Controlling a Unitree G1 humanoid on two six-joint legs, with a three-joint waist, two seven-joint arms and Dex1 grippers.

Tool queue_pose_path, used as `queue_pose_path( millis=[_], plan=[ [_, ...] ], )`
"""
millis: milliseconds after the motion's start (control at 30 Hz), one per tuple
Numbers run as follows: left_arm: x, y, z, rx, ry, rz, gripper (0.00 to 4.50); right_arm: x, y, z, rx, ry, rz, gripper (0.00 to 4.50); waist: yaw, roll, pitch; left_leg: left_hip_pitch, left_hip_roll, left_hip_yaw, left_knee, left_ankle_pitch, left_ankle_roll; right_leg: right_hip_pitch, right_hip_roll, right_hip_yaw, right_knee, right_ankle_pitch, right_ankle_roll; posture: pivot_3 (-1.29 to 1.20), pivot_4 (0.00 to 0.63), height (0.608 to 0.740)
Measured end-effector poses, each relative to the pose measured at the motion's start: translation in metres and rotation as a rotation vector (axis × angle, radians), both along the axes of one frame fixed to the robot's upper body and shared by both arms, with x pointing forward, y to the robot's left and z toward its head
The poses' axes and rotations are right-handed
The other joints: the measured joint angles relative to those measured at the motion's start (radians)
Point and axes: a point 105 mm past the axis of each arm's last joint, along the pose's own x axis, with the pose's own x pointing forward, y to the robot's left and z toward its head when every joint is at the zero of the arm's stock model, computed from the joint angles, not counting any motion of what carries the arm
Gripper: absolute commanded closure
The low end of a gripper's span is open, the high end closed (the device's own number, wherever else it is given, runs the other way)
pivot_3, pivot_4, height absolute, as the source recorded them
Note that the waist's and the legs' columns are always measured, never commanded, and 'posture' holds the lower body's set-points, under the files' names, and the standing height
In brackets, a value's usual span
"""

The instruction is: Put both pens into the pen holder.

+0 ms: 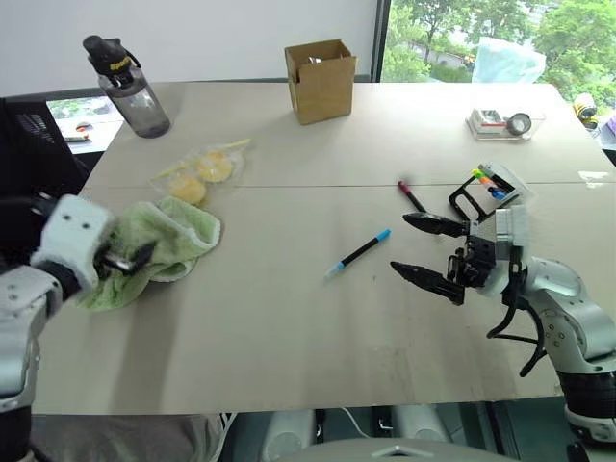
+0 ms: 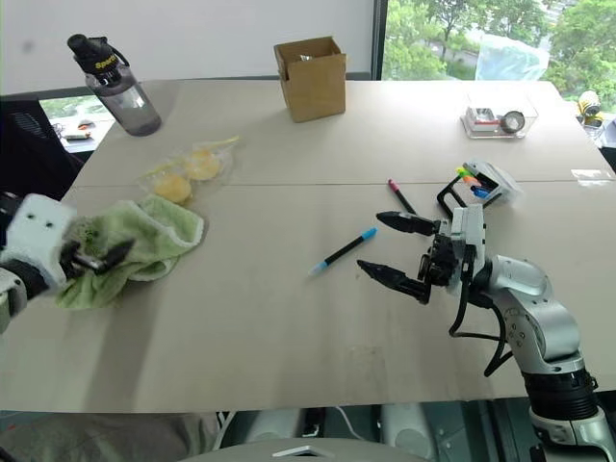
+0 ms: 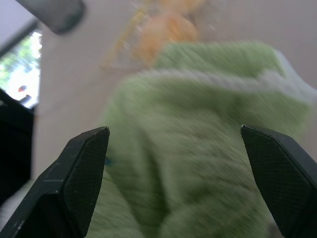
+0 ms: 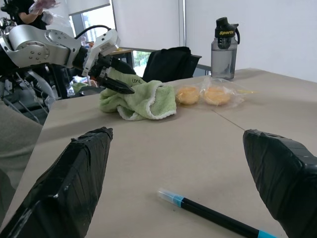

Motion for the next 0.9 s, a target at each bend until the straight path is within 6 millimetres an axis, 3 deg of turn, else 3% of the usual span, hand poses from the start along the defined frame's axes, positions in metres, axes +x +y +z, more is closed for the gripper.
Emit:
queue_pose_path(
  millis=[67, 133, 167, 367, 433, 533, 700, 900],
  plan=[
    [0.001, -0.01, 0.006, -0.005, -0.018, -0.05, 0.12, -0.001, 0.0, -0.001, -0.002, 0.005, 0.008, 0.0, 0.002, 0.0, 0.0, 0.0, 0.0, 0.0, 0.0, 0.0, 0.0, 0.0, 0.0, 0.0, 0.0, 0.0, 0.0, 0.0, 0.15, 0.736],
    [0.002, -0.041, 0.009, -0.023, -0.031, -0.193, 0.12, -0.003, -0.001, -0.003, -0.015, 0.018, 0.02, 0.0, 0.002, 0.001, 0.0, 0.0, 0.0, 0.0, -0.001, 0.0, 0.0, 0.0, -0.001, 0.0, 0.0, 0.0, 0.0, 0.0, 0.15, 0.736],
    [0.003, -0.066, 0.004, -0.06, -0.035, -0.296, 0.12, -0.003, 0.0, -0.004, -0.016, 0.02, 0.023, 0.0, 0.001, 0.001, 0.0, 0.0, 0.0, 0.001, -0.001, 0.0, 0.0, 0.0, -0.001, 0.0, 0.0, 0.0, 0.0, 0.0, 0.15, 0.736],
    [0.008, -0.157, -0.011, -0.264, -0.067, -0.62, 0.12, -0.006, -0.001, -0.008, -0.024, 0.037, 0.03, 0.0, 0.002, 0.001, 0.0, -0.001, 0.0, 0.001, -0.001, 0.001, 0.0, 0.0, 0.0, 0.0, 0.0, 0.002, 0.003, 0.0, 0.15, 0.736],
    [0.008, -0.182, -0.013, -0.328, -0.057, -0.7, 0.12, -0.005, -0.004, -0.012, -0.05, 0.037, 0.017, 0.0, 0.002, 0.001, 0.0, 0.0, -0.001, 0.001, 0.0, 0.001, 0.001, 0.0, 0.001, 0.0, 0.0, 0.002, 0.003, 0.0, 0.15, 0.736],
    [0.007, -0.219, -0.033, -0.395, 0.003, -0.801, 0.12, -0.002, -0.014, -0.023, -0.098, 0.049, -0.04, 0.0, 0.004, 0.001, 0.0, 0.0, -0.001, 0.002, 0.002, 0.001, 0.001, 0.002, 0.003, 0.0, 0.001, 0.002, 0.003, 0.0, 0.15, 0.736],
    [0.021, -0.251, -0.071, -0.407, 0.121, -0.819, 0.12, -0.006, -0.032, -0.045, -0.168, 0.088, -0.125, 0.0, 0.017, 0.001, 0.0, 0.0, 0.001, 0.001, 0.009, 0.0, 0.002, 0.004, 0.01, 0.001, 0.003, 0.002, 0.004, 0.0, 0.15, 0.736],
    [0.043, -0.257, -0.098, -0.263, 0.143, -0.781, 0.12, -0.007, -0.045, -0.048, -0.178, 0.086, -0.229, 0.0, 0.018, 0.001, 0.0, 0.003, 0.001, 0.001, 0.01, 0.0, 0.002, 0.008, 0.015, 0.002, 0.003, 0.001, 0.004, 0.0, 0.15, 0.736]
  ],
)
